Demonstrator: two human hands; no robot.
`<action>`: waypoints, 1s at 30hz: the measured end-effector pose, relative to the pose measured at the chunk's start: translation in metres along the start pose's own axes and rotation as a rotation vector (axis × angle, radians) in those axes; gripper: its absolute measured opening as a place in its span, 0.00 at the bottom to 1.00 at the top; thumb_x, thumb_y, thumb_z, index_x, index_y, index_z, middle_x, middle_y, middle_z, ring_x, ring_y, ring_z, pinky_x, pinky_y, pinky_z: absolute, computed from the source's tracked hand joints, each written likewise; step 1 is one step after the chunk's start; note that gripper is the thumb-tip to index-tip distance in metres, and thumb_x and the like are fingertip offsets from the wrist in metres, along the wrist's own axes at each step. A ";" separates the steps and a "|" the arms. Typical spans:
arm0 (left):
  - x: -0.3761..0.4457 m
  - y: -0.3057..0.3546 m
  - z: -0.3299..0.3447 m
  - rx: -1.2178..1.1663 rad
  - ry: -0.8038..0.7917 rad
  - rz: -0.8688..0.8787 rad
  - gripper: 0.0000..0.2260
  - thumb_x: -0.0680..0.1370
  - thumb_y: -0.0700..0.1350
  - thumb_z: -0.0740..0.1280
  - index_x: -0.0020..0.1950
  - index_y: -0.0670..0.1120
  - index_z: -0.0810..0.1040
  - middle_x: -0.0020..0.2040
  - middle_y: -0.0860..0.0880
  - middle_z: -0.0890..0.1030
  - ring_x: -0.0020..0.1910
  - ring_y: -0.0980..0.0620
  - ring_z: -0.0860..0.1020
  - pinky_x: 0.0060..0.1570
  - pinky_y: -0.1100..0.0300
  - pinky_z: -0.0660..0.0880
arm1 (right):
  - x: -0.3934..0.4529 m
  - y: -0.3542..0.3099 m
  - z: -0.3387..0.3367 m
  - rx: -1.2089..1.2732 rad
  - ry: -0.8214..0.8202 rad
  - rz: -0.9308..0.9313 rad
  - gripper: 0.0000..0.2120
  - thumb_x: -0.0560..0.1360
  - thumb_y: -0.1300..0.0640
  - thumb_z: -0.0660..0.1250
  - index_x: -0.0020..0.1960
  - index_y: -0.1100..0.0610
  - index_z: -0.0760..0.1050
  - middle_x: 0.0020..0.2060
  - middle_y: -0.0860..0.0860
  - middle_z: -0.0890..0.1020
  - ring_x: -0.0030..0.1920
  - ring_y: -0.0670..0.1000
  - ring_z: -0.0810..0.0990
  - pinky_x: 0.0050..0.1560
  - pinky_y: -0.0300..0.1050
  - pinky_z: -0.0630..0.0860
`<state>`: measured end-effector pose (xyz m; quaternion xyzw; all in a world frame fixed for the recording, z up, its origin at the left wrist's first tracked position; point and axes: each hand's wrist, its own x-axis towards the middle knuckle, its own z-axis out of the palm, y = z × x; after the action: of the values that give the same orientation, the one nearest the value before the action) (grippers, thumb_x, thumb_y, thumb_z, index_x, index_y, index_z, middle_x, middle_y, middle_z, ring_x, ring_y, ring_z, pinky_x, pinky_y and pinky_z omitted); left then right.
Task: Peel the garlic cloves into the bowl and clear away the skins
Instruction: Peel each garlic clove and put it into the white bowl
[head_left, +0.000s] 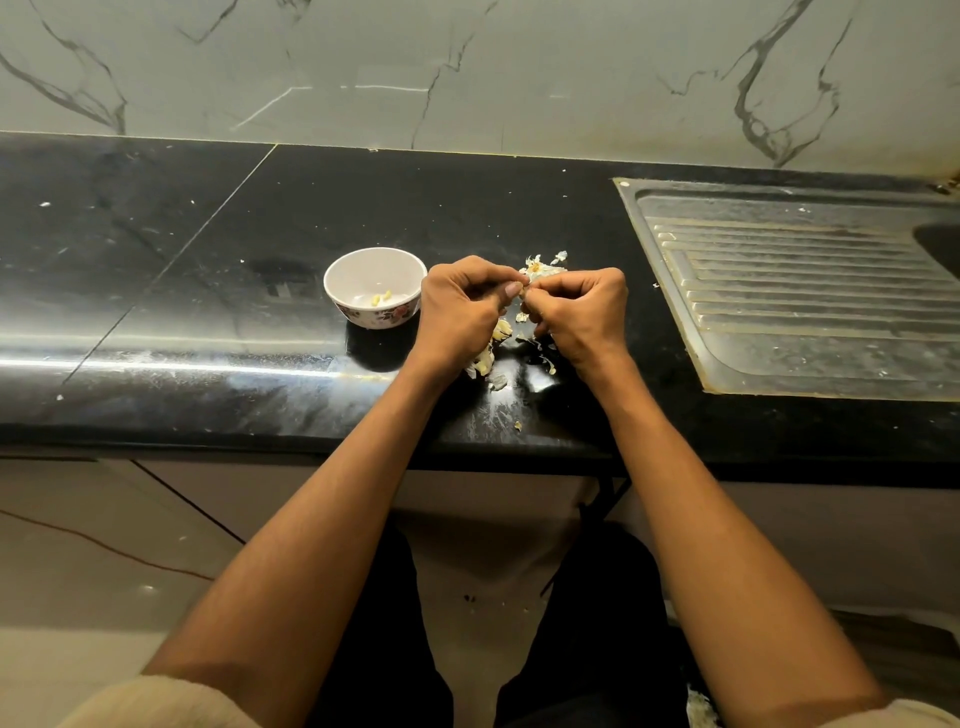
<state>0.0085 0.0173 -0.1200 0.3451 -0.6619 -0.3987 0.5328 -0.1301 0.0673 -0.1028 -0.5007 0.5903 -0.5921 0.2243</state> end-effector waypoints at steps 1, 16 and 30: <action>0.000 0.000 0.000 0.002 -0.004 0.008 0.06 0.74 0.32 0.74 0.49 0.39 0.87 0.45 0.44 0.86 0.47 0.48 0.86 0.51 0.55 0.82 | 0.000 0.000 0.000 0.004 0.007 0.007 0.07 0.68 0.66 0.75 0.37 0.56 0.86 0.29 0.50 0.85 0.25 0.45 0.79 0.26 0.38 0.74; -0.003 0.005 0.000 -0.020 0.020 -0.054 0.07 0.75 0.34 0.74 0.50 0.42 0.87 0.41 0.43 0.86 0.39 0.53 0.83 0.44 0.56 0.82 | 0.001 0.003 0.000 -0.023 0.014 -0.025 0.03 0.67 0.61 0.76 0.37 0.55 0.87 0.29 0.49 0.85 0.26 0.45 0.80 0.31 0.41 0.76; -0.004 0.010 0.000 -0.016 -0.027 -0.103 0.05 0.78 0.36 0.71 0.49 0.41 0.88 0.41 0.43 0.87 0.36 0.52 0.83 0.41 0.55 0.82 | 0.001 0.003 -0.001 -0.005 0.008 -0.050 0.02 0.68 0.60 0.77 0.37 0.55 0.87 0.31 0.49 0.86 0.29 0.45 0.82 0.33 0.42 0.77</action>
<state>0.0091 0.0253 -0.1127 0.3690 -0.6470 -0.4356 0.5054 -0.1323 0.0659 -0.1054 -0.5134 0.5800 -0.5980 0.2060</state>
